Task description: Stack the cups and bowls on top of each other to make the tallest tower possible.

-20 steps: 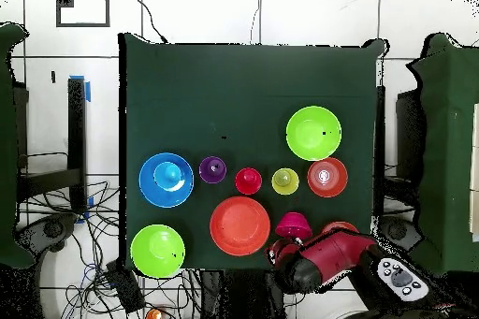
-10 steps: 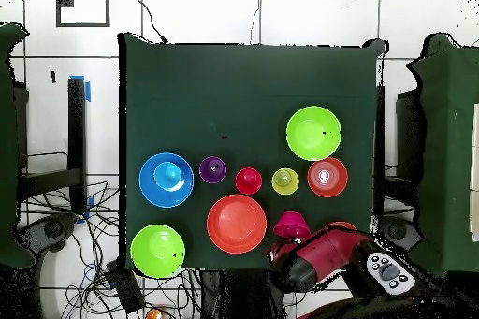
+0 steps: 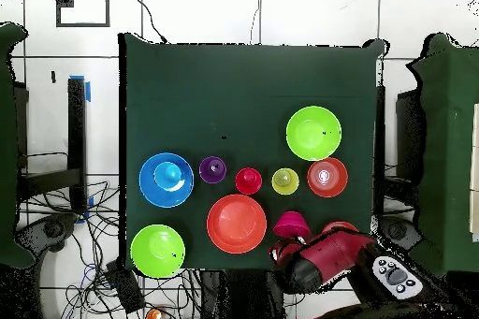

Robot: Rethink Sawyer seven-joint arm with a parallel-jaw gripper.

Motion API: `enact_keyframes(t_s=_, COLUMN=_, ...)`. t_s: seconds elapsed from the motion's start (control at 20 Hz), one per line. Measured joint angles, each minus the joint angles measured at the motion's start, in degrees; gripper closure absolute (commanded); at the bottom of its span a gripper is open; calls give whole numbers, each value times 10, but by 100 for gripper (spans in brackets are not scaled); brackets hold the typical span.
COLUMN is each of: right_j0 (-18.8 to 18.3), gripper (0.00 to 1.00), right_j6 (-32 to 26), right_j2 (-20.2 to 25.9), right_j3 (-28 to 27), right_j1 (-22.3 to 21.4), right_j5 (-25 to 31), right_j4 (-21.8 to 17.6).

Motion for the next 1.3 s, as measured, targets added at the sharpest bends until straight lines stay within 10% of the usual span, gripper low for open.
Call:
enact_keyframes(t_s=0.8, right_j0=-47, gripper=0, right_j6=0, right_j2=18, right_j3=0, right_j1=-28, right_j5=-55, right_j4=0)
enact_keyframes(t_s=0.85, right_j0=-52, gripper=100, right_j6=0, right_j2=24, right_j3=0, right_j1=-27, right_j5=-55, right_j4=0)
enact_keyframes(t_s=1.3, right_j0=-55, gripper=100, right_j6=0, right_j2=37, right_j3=0, right_j1=-27, right_j5=-56, right_j4=0)
